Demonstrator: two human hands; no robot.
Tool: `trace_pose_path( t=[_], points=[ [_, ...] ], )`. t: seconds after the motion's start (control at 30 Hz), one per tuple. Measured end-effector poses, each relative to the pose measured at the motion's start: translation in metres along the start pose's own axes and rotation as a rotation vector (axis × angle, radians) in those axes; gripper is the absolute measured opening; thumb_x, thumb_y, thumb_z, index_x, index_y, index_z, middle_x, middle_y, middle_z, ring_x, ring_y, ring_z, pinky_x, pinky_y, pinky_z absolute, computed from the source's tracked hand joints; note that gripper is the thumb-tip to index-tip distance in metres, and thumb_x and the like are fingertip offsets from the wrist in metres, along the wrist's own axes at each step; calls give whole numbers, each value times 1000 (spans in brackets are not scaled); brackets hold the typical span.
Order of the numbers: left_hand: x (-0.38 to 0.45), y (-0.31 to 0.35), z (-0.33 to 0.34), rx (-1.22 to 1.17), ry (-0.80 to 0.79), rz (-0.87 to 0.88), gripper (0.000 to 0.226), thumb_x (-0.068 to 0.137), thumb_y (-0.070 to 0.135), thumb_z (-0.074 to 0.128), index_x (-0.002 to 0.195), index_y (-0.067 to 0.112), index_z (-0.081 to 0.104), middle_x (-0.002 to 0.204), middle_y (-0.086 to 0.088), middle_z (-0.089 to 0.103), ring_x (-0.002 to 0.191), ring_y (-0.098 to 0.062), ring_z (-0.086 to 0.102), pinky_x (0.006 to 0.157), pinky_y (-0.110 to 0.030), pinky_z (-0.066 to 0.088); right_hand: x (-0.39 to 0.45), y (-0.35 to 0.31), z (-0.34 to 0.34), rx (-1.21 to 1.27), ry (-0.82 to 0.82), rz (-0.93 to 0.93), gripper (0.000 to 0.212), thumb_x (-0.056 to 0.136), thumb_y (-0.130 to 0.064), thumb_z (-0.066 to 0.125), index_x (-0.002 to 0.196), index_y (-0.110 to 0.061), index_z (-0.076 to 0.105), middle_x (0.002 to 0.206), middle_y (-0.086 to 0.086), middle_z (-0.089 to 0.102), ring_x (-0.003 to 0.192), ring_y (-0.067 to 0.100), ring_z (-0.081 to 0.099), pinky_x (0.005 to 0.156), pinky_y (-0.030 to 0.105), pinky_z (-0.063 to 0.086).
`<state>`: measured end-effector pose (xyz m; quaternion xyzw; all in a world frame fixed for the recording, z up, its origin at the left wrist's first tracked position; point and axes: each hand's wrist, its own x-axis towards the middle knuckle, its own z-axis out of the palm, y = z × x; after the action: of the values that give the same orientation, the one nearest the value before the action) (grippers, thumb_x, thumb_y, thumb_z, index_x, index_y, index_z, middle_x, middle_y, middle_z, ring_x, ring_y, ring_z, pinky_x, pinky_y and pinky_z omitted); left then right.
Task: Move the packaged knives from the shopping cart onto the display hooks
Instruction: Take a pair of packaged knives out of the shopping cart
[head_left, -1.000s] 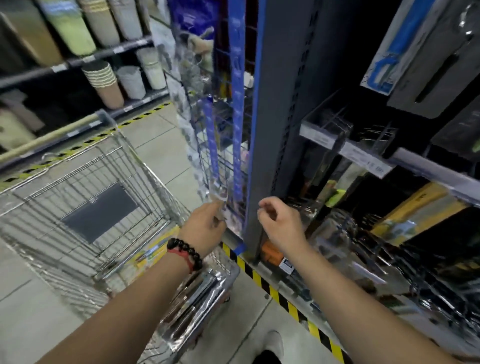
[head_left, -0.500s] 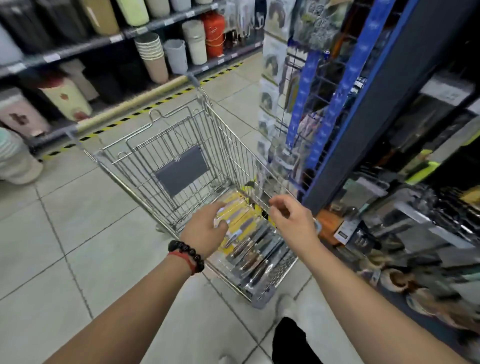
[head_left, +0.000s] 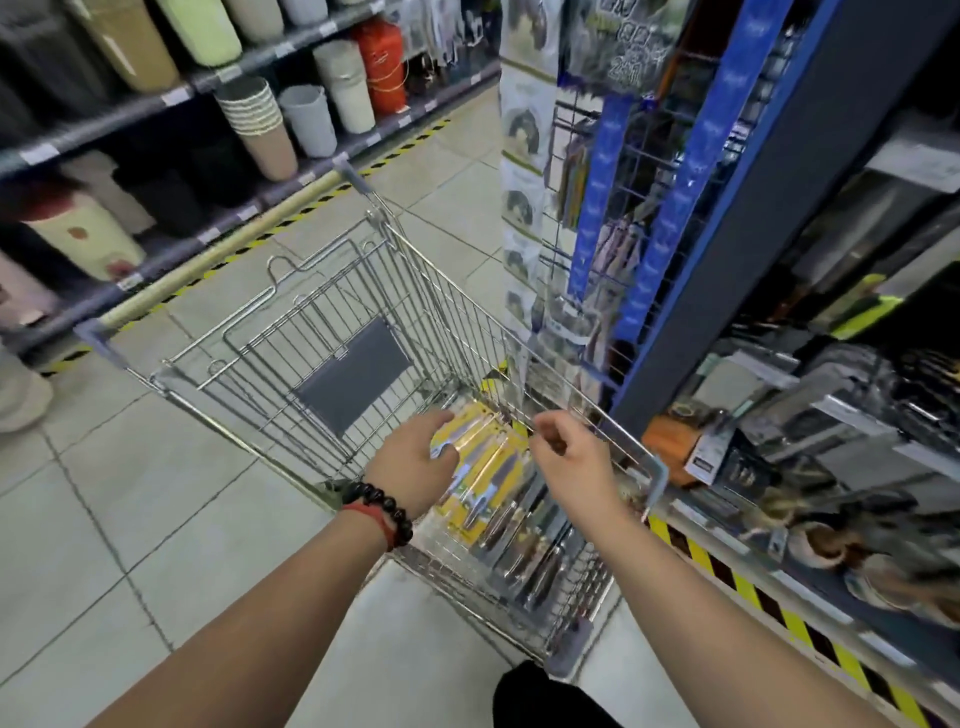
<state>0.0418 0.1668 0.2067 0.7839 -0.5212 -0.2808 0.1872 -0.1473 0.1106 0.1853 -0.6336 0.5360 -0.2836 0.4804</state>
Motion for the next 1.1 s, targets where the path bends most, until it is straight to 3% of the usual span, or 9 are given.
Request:
trace_pose_path(
  t=[0.3, 0.47, 0.57, 0.7, 0.77, 0.83, 0.93, 1.0, 1.1],
  points=[
    [91, -31, 11, 78, -214, -24, 49, 93, 27, 50, 141, 28, 42, 145, 3, 47, 128, -18, 48, 105, -34, 39, 50, 33, 34, -57, 37, 138, 16, 94, -15, 56, 108, -21, 62, 92, -14, 61, 75, -4, 56, 59, 6, 45],
    [159, -70, 36, -1, -367, -100, 47, 91, 22, 52, 138, 24, 46, 139, -4, 52, 98, -24, 63, 87, -33, 53, 74, 76, 83, 35, 136, 370, 11, 91, -13, 60, 100, -17, 66, 86, -13, 62, 77, -2, 57, 63, 7, 41],
    [203, -101, 61, -77, -479, -168, 47, 87, 21, 56, 133, 22, 50, 134, -6, 55, 105, -30, 62, 91, -43, 53, 87, 108, 125, 113, 215, 539, 13, 90, -4, 59, 97, -14, 63, 80, -10, 59, 74, 6, 56, 67, 18, 42],
    [251, -152, 101, -41, -547, -224, 56, 80, 30, 60, 134, 20, 51, 134, -10, 56, 117, -29, 56, 102, -39, 45, 104, 155, 186, 175, 256, 784, 21, 87, 9, 56, 103, -4, 60, 77, 5, 57, 48, -10, 52, 52, 8, 38],
    [269, -180, 123, 10, -597, -270, 59, 84, 30, 61, 140, 20, 45, 138, -9, 52, 123, -29, 52, 106, -35, 39, 115, 177, 211, 161, 241, 864, 30, 91, 2, 55, 120, -1, 56, 97, 18, 60, 72, -8, 63, 63, 9, 43],
    [287, -212, 151, 35, -649, -315, 74, 76, 41, 61, 144, 21, 38, 142, -9, 49, 125, -34, 50, 106, -41, 42, 127, 195, 230, 120, 162, 948, 43, 95, -13, 53, 137, -6, 47, 133, 16, 54, 118, 19, 57, 90, 24, 43],
    [309, -257, 193, -11, -679, -377, 95, 69, 43, 66, 151, 21, 24, 154, -13, 34, 135, -37, 40, 107, -49, 41, 144, 226, 255, 72, 87, 1003, 59, 96, -26, 55, 148, -9, 33, 148, 11, 40, 123, 33, 52, 84, 28, 43],
    [313, -270, 208, 42, -652, -345, 87, 82, 31, 69, 152, 15, 20, 156, -11, 28, 140, -33, 33, 111, -46, 36, 153, 243, 268, 20, 51, 1023, 69, 95, -30, 56, 151, -8, 23, 157, 13, 23, 135, 34, 39, 97, 34, 42],
    [322, -291, 227, 104, -598, -284, 83, 82, 32, 71, 150, 15, 27, 153, -9, 35, 136, -31, 40, 110, -45, 39, 160, 260, 285, -135, -31, 1046, 77, 95, -37, 52, 152, -5, 11, 161, 11, 2, 145, 33, 19, 112, 36, 30]
  ],
)
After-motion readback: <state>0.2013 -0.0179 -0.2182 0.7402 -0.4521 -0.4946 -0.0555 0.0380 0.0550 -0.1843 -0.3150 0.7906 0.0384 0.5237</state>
